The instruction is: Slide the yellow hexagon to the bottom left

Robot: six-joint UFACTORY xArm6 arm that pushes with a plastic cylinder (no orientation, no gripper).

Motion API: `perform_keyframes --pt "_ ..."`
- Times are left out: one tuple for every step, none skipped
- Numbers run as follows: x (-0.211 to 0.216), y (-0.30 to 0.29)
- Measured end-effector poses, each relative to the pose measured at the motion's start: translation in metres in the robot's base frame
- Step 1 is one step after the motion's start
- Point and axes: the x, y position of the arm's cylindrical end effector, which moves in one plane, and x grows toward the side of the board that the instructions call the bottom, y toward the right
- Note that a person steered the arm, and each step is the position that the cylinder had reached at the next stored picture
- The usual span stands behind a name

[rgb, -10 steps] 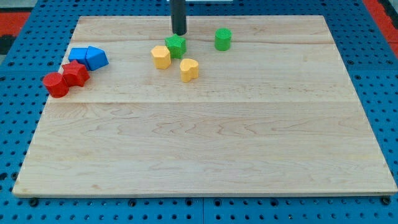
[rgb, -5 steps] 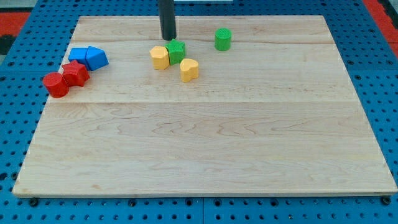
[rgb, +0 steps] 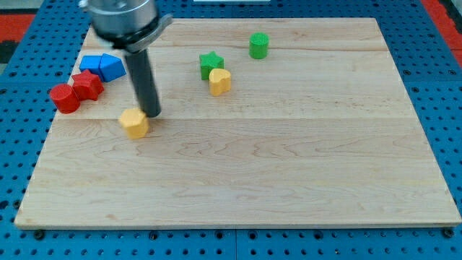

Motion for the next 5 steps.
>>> perform_keyframes --pt "0.015 -0.011" --pt "0.051 -0.034" --pt "0.077 -0.053" --pt "0.077 -0.054" --pt "0.075 -0.053"
